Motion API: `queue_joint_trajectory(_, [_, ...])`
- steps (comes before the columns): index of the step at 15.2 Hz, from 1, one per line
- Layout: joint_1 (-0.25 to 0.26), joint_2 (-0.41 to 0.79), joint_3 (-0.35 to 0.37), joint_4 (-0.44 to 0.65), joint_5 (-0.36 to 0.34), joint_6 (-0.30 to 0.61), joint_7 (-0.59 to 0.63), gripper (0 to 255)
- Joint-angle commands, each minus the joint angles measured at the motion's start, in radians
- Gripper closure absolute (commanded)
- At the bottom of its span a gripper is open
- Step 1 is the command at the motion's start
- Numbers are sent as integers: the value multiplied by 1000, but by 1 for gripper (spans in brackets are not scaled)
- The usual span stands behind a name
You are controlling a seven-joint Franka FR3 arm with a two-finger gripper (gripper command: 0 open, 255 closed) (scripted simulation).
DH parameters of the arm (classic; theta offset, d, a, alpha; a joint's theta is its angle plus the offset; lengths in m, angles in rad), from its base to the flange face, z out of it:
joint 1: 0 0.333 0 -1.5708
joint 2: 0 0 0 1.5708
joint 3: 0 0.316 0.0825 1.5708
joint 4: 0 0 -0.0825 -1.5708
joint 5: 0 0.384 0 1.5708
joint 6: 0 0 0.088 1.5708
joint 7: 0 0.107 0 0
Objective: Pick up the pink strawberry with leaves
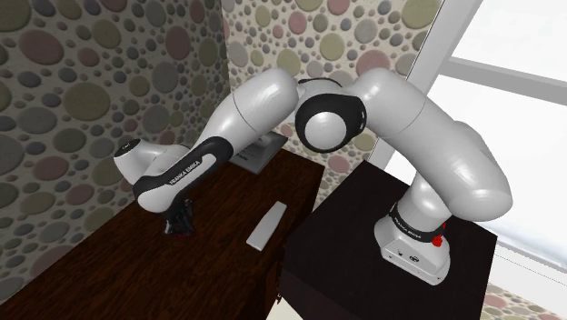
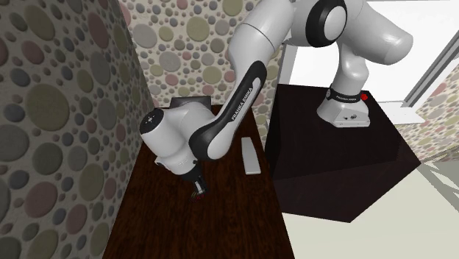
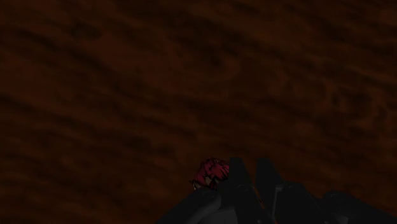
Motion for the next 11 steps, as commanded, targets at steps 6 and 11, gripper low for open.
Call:
queue_joint_trajectory(6, [-6, -43, 5, -22, 4, -22, 2, 255])
queue_joint_trajectory(11, [-12, -94, 12, -43, 10, -52, 3, 255])
